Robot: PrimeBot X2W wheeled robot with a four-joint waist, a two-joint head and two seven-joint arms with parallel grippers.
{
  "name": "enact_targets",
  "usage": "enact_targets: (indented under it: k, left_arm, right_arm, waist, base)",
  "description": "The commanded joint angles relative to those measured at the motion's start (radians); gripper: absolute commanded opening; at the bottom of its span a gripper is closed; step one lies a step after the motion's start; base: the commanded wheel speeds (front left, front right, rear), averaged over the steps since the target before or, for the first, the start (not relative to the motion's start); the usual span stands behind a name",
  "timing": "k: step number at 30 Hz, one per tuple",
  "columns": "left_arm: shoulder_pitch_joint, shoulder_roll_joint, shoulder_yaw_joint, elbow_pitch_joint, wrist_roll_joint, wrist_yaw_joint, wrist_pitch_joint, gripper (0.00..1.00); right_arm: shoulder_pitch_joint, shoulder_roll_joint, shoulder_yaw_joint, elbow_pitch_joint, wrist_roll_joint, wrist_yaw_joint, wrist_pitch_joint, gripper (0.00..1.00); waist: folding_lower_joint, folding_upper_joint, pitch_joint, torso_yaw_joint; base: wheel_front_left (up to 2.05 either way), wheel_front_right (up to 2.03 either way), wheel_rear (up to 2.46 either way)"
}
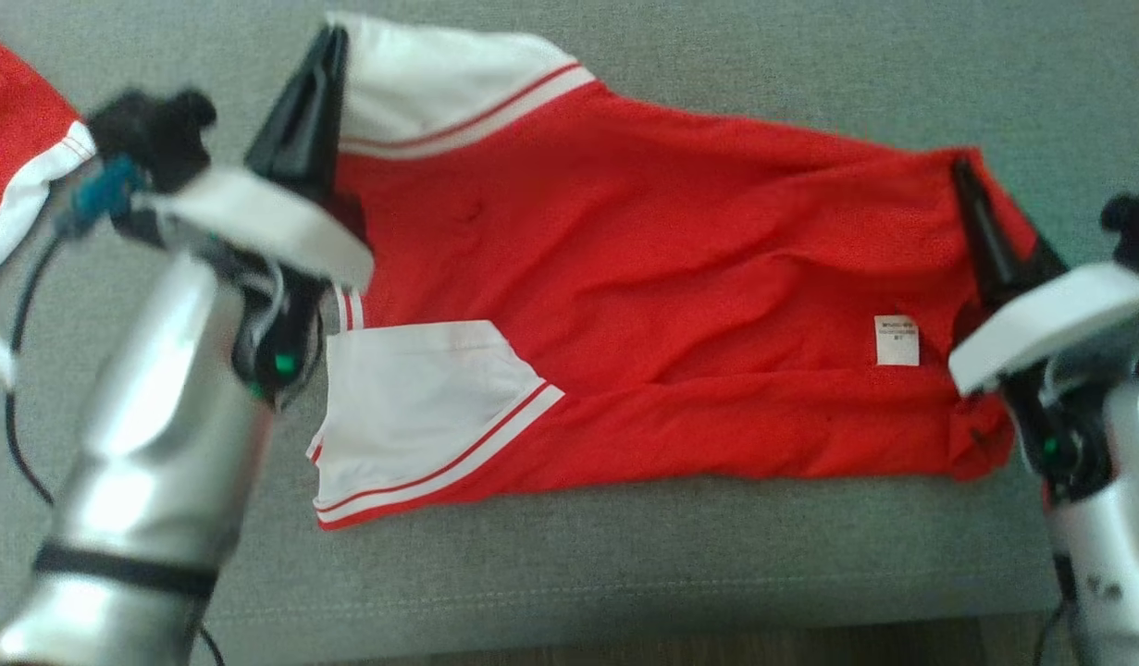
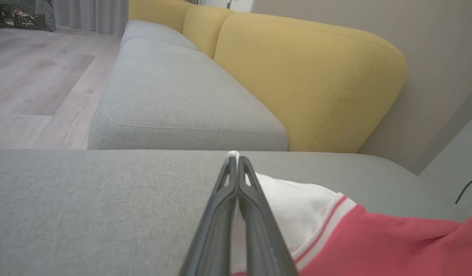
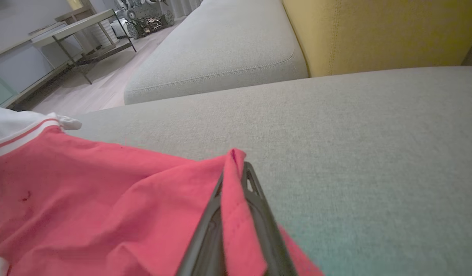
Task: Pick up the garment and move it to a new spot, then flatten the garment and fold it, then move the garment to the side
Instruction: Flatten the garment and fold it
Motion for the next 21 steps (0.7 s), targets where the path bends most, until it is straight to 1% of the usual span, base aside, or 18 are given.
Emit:
enact_targets:
  k: [1,4,6,9,13,16,17,18,19,21]
  left_arm:
    - [0.023,0.048,0.048,-0.078,0.01,0.012,-0.008,0.0]
    - [0.148,0.07,0.063,-0.221,0.02,0.044,-0.008,0.0]
    - [0.23,0.087,0.064,-0.303,0.017,0.067,-0.003,0.0]
    - [0.339,0.109,0.063,-0.408,0.007,0.101,0.026,0.0]
    - [0.451,0.123,0.06,-0.501,-0.014,0.141,0.063,0.0]
    - [0.49,0.123,0.06,-0.52,-0.028,0.156,0.077,0.0]
    - [0.507,0.123,0.06,-0.521,-0.034,0.162,0.084,0.0]
    - [0.521,0.123,0.06,-0.519,-0.041,0.167,0.089,0.0]
    - [0.532,0.12,0.06,-0.516,-0.049,0.169,0.093,0.0]
    - [0.548,0.118,0.056,-0.501,-0.061,0.171,0.105,0.0]
  right_arm:
    - [0.027,-0.003,0.008,-0.056,-0.009,-0.001,-0.007,0.0]
    - [0.086,-0.007,0.01,-0.111,-0.031,-0.001,-0.016,0.0]
    - [0.116,-0.023,0.016,-0.135,-0.073,-0.001,-0.021,0.0]
    - [0.142,-0.031,0.017,-0.165,-0.132,-0.001,-0.044,0.0]
    - [0.186,-0.015,0.0,-0.173,-0.179,-0.001,-0.035,0.0]
    - [0.209,-0.004,-0.009,-0.183,-0.194,-0.001,-0.038,0.0]
    - [0.222,0.002,-0.014,-0.183,-0.203,-0.001,-0.033,0.15]
    - [0.231,0.003,-0.014,-0.184,-0.214,-0.001,-0.031,0.58]
    - [0.239,0.009,-0.016,-0.184,-0.219,-0.001,-0.032,1.0]
    - [0.253,0.019,-0.023,-0.177,-0.23,-0.001,-0.026,1.0]
  waist:
    - [0.0,0.0,0.0,0.0]
    - [0.0,0.0,0.002,-0.001]
    - [0.0,0.0,0.003,-0.003]
    - [0.0,0.0,0.008,-0.006]
    - [0.0,0.0,0.011,-0.002]
    - [0.0,0.0,0.014,0.0]
    - [0.0,0.0,0.014,0.0]
    - [0.0,0.0,0.016,-0.001]
    - [0.0,0.0,0.017,-0.001]
    - [0.0,0.0,0.019,0.0]
  base:
    - [0.0,0.0,0.0]
    - [0.0,0.0,0.0]
    - [0.0,0.0,0.0]
    - [0.0,0.0,0.0]
    - [0.0,0.0,0.0]
    - [0.0,0.0,0.0]
    - [0.0,0.0,0.0]
    - [0.0,0.0,0.0]
    - [0.0,0.0,0.0]
    - [0.0,0.0,0.0]
